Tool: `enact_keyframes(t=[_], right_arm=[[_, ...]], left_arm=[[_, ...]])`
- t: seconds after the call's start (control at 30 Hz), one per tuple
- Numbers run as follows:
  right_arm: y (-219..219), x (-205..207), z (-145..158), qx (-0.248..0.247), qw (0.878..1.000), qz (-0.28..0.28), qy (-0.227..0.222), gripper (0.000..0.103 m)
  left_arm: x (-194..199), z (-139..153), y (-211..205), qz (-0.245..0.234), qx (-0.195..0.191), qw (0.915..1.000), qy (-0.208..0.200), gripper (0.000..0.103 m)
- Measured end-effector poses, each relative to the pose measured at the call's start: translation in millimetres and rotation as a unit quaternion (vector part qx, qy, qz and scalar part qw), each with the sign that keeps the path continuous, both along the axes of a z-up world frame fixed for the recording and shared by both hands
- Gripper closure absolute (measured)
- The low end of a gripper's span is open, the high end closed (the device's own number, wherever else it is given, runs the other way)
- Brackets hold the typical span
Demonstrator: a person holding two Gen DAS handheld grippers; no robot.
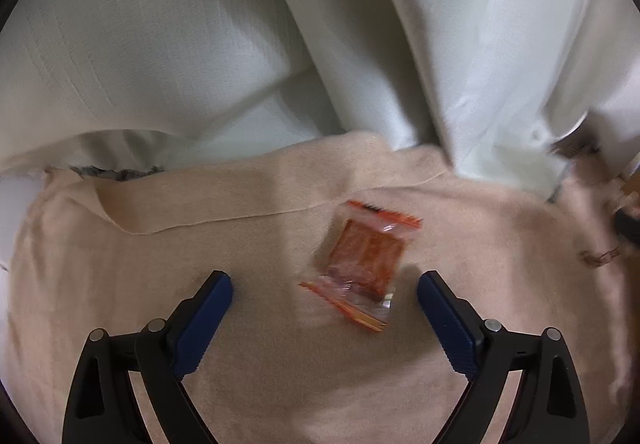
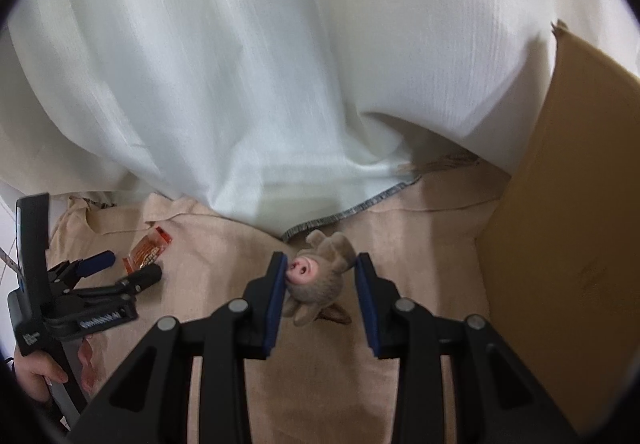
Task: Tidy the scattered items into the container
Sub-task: 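Close the left tool on the snack packet while the right tool grasps the pig keychain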
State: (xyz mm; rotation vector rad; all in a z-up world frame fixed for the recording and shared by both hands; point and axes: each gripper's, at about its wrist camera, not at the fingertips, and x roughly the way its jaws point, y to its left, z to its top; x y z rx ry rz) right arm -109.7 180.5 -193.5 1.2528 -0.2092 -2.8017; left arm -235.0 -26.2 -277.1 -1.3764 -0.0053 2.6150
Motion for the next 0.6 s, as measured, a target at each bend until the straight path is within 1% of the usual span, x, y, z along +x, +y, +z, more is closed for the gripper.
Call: enact_keyframes(t=[0.03,0.1,0.13,0.2,0.27,0.3,0.4,0.43,0.47,0.53,0.57,0.6], right_arm=[[1.3,1.9,0.2,-0.001,1.0,0.0,0.0,0.065],[2.0,4.2,-2.3,-0.005,1.0,-0.001,0.0,0.065],[3.1,-1.5,-9.9,-0.006,1.0,0.0,-0.001,0.065],[4.1,-0.5,-11.8,-0.006,1.0,-0.002,-0.001,0.065],[5.1,0.3,-12.1,-0.009,1.0,-0.003,-0.002,0.065],[5.3,0.5,-12.1,-0.011,1.0,-0.003,-0.002,0.065],[5.9,0.2,-13.0,-0.012,1.0,-0.002,-0.005,0.065],[6.5,0.9,-12.3,-0.014,1.0,-0.003,-0.005,0.065],[7.1,1.7,-11.5,-0.014,1.0,-0.004,-0.004,0.065],[8.1,1.8,-11.7,-0.016,1.0,-0.006,-0.004,0.065],[8.3,2.7,-10.5,-0.017,1.0,-0.006,-0.005,0.065],[8.3,2.6,-10.5,-0.017,1.0,-0.006,-0.006,0.065]], left_arm=[[-0.3,0.2,-1.5,-0.003,0.002,1.0,0.003,0.008],[-1.4,-1.3,-0.8,-0.015,-0.011,0.9998,0.008,0.008],[-2.0,-2.0,0.0,-0.024,-0.017,0.9995,0.012,0.008],[-4.1,-2.6,1.2,-0.035,-0.029,0.9989,0.015,0.013],[-6.7,0.6,0.4,-0.04,-0.039,0.9982,0.023,0.043],[-8.9,2.2,-0.6,-0.042,-0.039,0.9981,0.022,0.047],[-17.7,3.0,-4.5,-0.048,-0.037,0.998,0.02,0.051],[-19.5,3.3,-5.5,-0.051,-0.036,0.9979,0.02,0.054],[-21.2,4.0,-6.2,-0.056,-0.035,0.9976,0.021,0.061],[-23.8,4.9,-6.3,-0.067,-0.041,0.9967,0.022,0.064],[-25.6,5.0,-7.0,-0.072,-0.042,0.9963,0.021,0.069],[-25.6,5.2,-4.6,-0.074,-0.039,0.9963,0.02,0.069]])
